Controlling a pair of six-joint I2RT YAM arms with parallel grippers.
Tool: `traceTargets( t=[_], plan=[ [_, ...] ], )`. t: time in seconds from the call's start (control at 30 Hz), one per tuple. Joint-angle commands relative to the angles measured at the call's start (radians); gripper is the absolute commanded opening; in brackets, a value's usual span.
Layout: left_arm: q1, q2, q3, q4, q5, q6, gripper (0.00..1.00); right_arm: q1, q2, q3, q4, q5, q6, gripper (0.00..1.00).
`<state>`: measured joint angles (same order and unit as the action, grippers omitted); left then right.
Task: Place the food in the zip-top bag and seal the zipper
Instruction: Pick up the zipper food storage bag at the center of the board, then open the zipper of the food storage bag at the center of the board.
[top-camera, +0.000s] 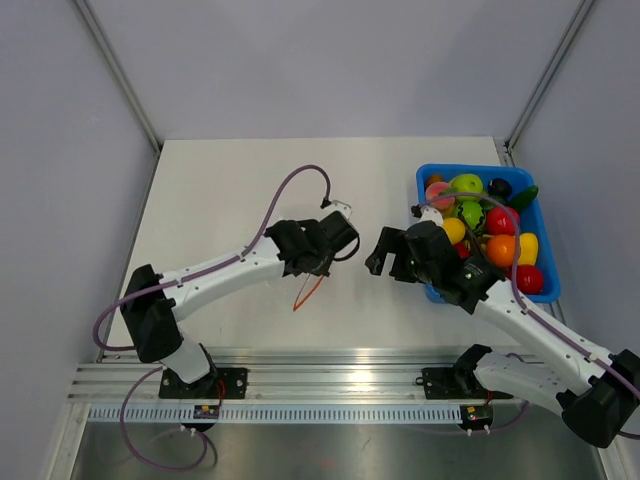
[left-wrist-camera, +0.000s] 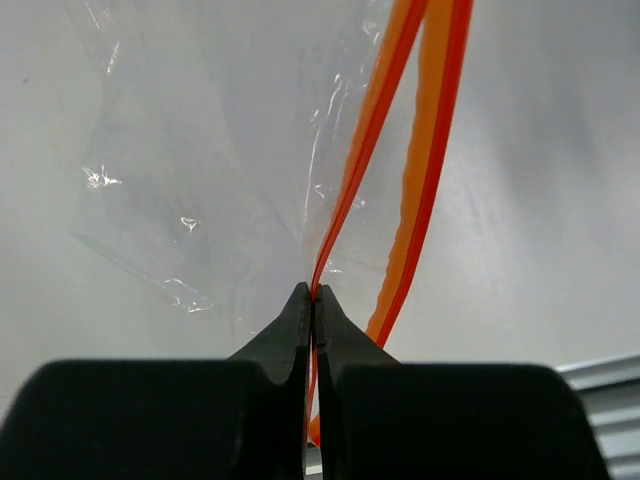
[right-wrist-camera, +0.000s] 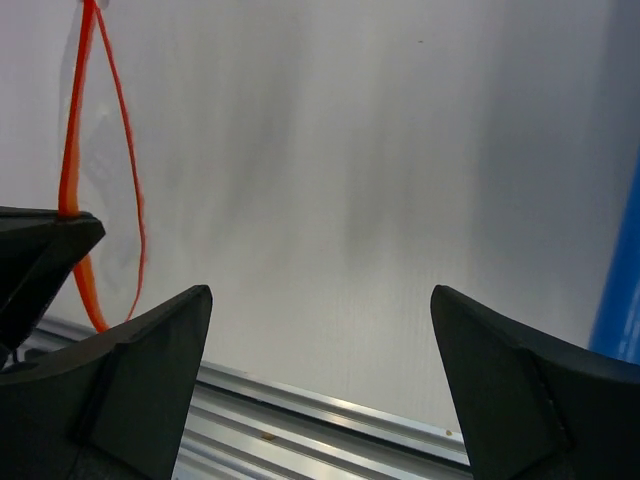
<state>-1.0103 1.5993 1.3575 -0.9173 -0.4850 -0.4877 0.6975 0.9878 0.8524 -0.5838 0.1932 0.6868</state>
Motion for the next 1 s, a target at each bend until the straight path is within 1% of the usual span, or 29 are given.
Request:
traceTargets(
  t=[0.0, 0.03, 0.07, 0.2, 0.33, 0.4, 0.53, 0.6, 0.63, 0.67, 0.77, 0.87, 0.9, 0.97],
  plan=[
    [0.013, -0.015, 0.071, 0.0, 0.203, 0.008, 0.0, 0.0, 0.028, 0.014, 0.157, -0.132, 0.043, 0.98],
    [0.015, -0.013, 0.08, 0.004, 0.242, 0.005, 0.0, 0.008, 0.044, 0.014, 0.182, -0.171, 0.063, 0.97],
    [0.015, -0.009, 0.098, 0.011, 0.258, 0.001, 0.0, 0.017, 0.054, 0.026, 0.215, -0.178, 0.069, 0.96],
    [0.021, 0.002, 0.134, 0.014, 0.286, -0.012, 0.0, 0.063, 0.086, 0.068, 0.233, -0.152, 0.072, 0.94],
    [0.044, -0.013, 0.14, 0.043, 0.368, -0.028, 0.0, 0.073, 0.103, 0.068, 0.249, -0.147, 0.086, 0.89],
    [0.058, -0.03, 0.144, 0.052, 0.387, -0.037, 0.0, 0.074, 0.112, 0.059, 0.254, -0.147, 0.106, 0.87],
    [0.079, -0.056, 0.166, 0.069, 0.44, -0.06, 0.0, 0.086, 0.149, 0.039, 0.297, -0.138, 0.144, 0.75],
    [0.105, -0.082, 0.163, 0.08, 0.473, -0.081, 0.0, 0.094, 0.166, 0.034, 0.3, -0.123, 0.163, 0.66],
    [0.116, -0.093, 0.161, 0.09, 0.505, -0.087, 0.0, 0.096, 0.167, 0.033, 0.299, -0.117, 0.168, 0.63],
    [0.133, -0.101, 0.16, 0.097, 0.514, -0.094, 0.0, 0.099, 0.17, 0.027, 0.305, -0.112, 0.169, 0.57],
    [0.159, -0.131, 0.166, 0.095, 0.539, -0.103, 0.0, 0.097, 0.17, 0.028, 0.312, -0.101, 0.16, 0.46],
    [0.173, -0.16, 0.173, 0.078, 0.568, -0.103, 0.0, 0.099, 0.173, 0.065, 0.259, -0.057, 0.122, 0.1],
    [0.173, -0.167, 0.183, 0.048, 0.565, -0.098, 0.0, 0.097, 0.173, 0.08, 0.204, -0.017, 0.099, 0.0],
    [0.177, -0.19, 0.21, 0.008, 0.537, -0.074, 0.0, 0.099, 0.166, 0.131, 0.164, 0.009, 0.054, 0.0]
  ],
)
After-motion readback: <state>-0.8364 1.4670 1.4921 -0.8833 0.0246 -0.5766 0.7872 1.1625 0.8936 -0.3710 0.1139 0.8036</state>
